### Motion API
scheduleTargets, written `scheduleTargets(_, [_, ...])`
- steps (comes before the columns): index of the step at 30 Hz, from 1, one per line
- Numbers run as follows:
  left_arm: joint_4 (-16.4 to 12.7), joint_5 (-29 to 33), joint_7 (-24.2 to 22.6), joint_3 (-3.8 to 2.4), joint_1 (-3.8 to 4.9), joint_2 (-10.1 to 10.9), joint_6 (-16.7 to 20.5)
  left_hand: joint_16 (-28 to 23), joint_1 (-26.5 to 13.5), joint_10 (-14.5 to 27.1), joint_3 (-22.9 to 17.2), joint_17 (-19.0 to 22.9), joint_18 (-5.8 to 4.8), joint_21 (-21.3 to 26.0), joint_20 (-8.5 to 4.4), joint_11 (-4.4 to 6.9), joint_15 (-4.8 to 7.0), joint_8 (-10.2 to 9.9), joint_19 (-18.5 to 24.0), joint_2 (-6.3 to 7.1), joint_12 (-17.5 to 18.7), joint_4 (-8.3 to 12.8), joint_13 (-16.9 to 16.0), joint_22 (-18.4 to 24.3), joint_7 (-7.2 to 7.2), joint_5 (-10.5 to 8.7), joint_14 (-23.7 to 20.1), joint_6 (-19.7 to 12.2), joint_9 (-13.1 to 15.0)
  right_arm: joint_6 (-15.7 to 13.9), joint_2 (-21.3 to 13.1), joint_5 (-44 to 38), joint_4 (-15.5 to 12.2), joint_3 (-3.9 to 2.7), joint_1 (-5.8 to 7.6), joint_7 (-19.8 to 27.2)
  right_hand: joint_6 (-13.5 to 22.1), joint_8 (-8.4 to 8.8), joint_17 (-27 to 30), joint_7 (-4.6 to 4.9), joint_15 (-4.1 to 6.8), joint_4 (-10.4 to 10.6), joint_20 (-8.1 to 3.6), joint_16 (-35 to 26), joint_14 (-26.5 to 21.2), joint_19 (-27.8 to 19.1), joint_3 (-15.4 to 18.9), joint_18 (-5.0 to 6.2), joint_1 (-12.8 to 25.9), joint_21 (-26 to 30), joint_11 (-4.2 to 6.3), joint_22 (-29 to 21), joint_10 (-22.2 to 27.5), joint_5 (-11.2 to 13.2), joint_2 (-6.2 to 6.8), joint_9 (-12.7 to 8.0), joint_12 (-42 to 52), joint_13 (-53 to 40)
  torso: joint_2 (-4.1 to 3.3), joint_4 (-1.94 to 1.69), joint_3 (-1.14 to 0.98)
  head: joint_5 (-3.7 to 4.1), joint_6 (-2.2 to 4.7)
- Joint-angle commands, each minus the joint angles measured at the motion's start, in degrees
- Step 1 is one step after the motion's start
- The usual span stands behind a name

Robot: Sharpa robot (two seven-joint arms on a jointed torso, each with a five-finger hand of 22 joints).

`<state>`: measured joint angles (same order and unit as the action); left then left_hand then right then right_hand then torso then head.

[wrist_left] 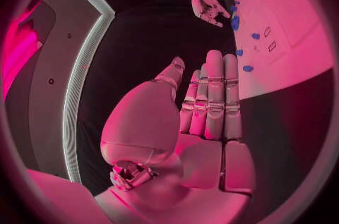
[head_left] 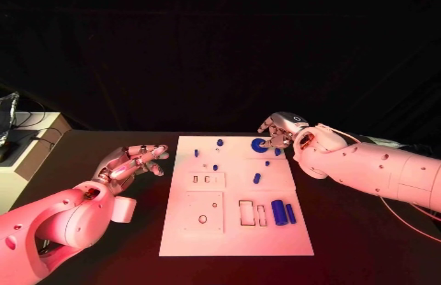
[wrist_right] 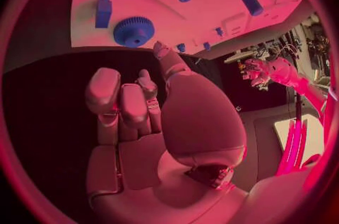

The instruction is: Assemble the parts on the task board

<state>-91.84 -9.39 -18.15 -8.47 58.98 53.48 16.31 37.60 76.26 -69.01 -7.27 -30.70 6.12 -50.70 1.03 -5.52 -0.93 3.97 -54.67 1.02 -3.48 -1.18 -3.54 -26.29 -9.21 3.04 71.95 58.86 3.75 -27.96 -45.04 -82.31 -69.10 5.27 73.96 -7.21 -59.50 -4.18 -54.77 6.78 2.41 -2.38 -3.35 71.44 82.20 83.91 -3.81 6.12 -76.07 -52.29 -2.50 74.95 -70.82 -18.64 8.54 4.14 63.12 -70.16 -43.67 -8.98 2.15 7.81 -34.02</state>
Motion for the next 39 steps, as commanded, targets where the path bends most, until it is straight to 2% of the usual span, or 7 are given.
scheduleTargets(1, [0.1,-0.4,-0.7,-0.04,-0.02,-0.2,-1.4,0.2,0.1,0.1,0.3,0.1,0.80,-0.3,0.30,0.10,-0.04,-0.3,0.3,-0.31,-0.1,0.2,0.0,0.0,0.02,-0.09,-0.4,-0.2,0.0,5.5,0.0,3.0,0.6,-0.10,0.08,-1.7,3.2,0.28,-2.5,2.28,-0.58,1.2,0.69,1.2,0.1,3.9,-0.1,0.89,-0.1,-2.8,-0.05,7.3,-1.8,-0.3,0.90,0.1,2.0,-2.8,-0.02,-0.10,0.00,0.24,-0.10])
scheduleTargets(7, [0.2,-0.4,-0.7,-0.04,-0.06,-0.4,-1.4,0.2,0.2,0.1,0.2,0.1,0.79,-0.3,0.28,0.11,-0.02,-0.3,0.3,-0.35,-0.1,0.4,0.0,0.1,0.01,-0.09,-0.4,-0.2,0.0,7.7,1.0,3.8,2.4,-0.12,0.12,-2.6,3.6,0.30,-3.9,2.42,-0.76,2.2,0.95,1.5,0.3,3.8,-0.2,0.91,-0.3,-4.3,-0.19,7.5,-2.7,-0.3,1.16,0.1,3.0,-4.5,-0.01,-0.02,-0.01,0.10,-0.26])
scheduleTargets(13, [0.3,-0.4,-0.6,-0.04,-0.10,-0.5,-1.4,0.2,0.2,0.1,0.2,0.1,0.79,-0.3,0.28,0.11,-0.02,-0.3,0.3,-0.35,-0.1,0.4,0.0,0.1,0.01,-0.09,-0.4,-0.2,0.0,10.0,2.1,5.7,4.4,-0.13,0.12,-3.7,2.4,0.15,-5.9,2.15,-0.71,2.1,0.87,2.5,0.5,3.9,-0.2,0.48,-0.1,-7.1,-0.06,8.0,-3.8,-2.3,0.41,0.2,4.7,-6.3,0.08,-0.14,0.10,0.28,-0.52])
scheduleTargets(17, [0.4,-0.4,-0.6,-0.04,-0.14,-0.4,-1.3,0.2,0.2,0.1,0.2,0.1,0.79,-0.3,0.28,0.11,-0.02,-0.3,0.3,-0.35,-0.1,0.4,0.0,0.1,0.01,-0.09,-0.4,-0.2,0.0,10.0,2.9,7.2,5.4,-0.13,0.12,-3.6,2.5,0.15,-6.2,2.16,-0.74,2.3,0.91,2.6,0.5,3.9,-0.2,0.51,0.1,-7.3,-0.08,8.0,-3.8,-2.5,0.29,0.2,4.8,-6.5,0.01,-0.05,0.05,0.09,-0.52])
scheduleTargets(21, [0.4,-0.4,-0.5,-0.04,-0.16,-0.5,-1.3,0.2,0.1,0.2,0.1,0.1,0.79,-0.4,0.27,0.07,-0.03,-0.3,0.3,-0.46,-0.1,0.4,0.0,0.1,-0.05,-0.09,-0.4,-0.2,0.0,9.7,3.4,8.6,6.0,-0.16,0.12,-3.6,2.6,0.16,-6.3,2.19,-0.75,2.4,0.93,2.5,0.5,3.9,-0.2,0.52,0.2,-7.4,-0.10,8.0,-3.9,-2.6,0.16,0.2,4.9,-6.6,0.06,-0.16,0.14,0.26,-0.68])
scheduleTargets(24, [0.4,-0.4,-0.5,-0.04,-0.17,-0.6,-1.2,0.2,0.1,0.2,0.1,0.1,0.79,-0.4,0.27,0.07,-0.03,-0.3,0.3,-0.46,-0.1,0.4,0.0,0.1,-0.05,-0.09,-0.4,-0.2,0.0,9.7,3.8,9.8,6.5,-0.23,0.13,-3.7,2.6,0.17,-6.3,2.21,-0.76,2.4,0.94,2.5,0.5,3.9,-0.2,0.53,0.3,-7.4,-0.11,8.0,-3.9,-2.8,0.05,0.1,4.8,-6.6,0.04,-0.21,0.11,0.28,-0.77])
scheduleTargets(39, [0.4,-0.4,-0.1,-0.04,-0.21,-0.6,-0.5,0.3,0.4,0.1,-0.1,0.1,0.80,-0.5,0.25,0.13,0.00,-0.2,0.3,-0.70,-0.2,0.5,0.0,0.1,0.00,-0.09,-0.4,-0.1,0.1,12.0,4.7,12.4,7.9,-0.38,0.16,-3.7,2.3,0.13,-6.6,2.13,-0.75,2.6,0.98,2.5,0.6,3.8,-0.1,0.54,0.9,-7.6,-0.08,8.0,-3.8,-3.1,-0.30,0.2,4.7,-6.6,-0.01,-0.27,0.03,-0.06,-1.25])
